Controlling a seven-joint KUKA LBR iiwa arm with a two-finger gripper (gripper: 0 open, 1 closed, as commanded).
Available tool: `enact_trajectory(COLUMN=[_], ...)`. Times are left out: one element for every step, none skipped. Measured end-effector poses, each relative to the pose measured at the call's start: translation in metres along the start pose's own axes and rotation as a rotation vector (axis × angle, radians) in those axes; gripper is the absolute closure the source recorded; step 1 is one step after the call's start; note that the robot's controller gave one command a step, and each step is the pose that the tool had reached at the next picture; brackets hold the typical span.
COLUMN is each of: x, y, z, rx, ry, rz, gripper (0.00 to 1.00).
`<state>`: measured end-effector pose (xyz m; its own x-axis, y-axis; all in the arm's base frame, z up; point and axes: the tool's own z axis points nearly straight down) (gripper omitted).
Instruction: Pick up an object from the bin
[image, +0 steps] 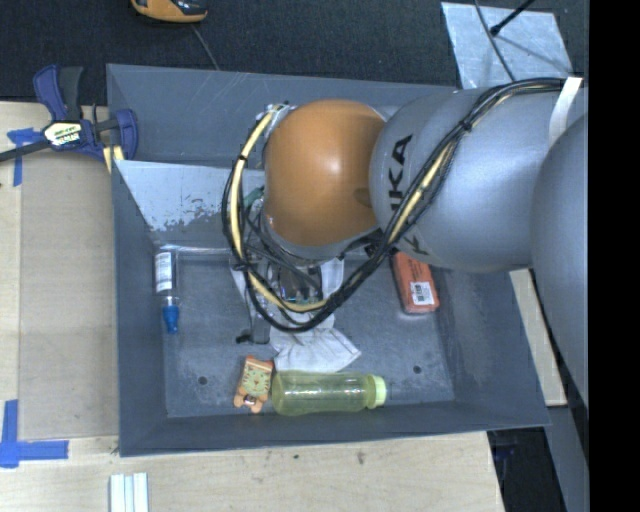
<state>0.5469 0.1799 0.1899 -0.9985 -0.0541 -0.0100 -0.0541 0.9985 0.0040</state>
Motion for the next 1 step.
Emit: enact_trajectory(x=[-0.0054], y=[-0.0111], z=[0.0151], rx=[0.002], ry=[0.003], rz=[-0.010], gripper=[0.00])
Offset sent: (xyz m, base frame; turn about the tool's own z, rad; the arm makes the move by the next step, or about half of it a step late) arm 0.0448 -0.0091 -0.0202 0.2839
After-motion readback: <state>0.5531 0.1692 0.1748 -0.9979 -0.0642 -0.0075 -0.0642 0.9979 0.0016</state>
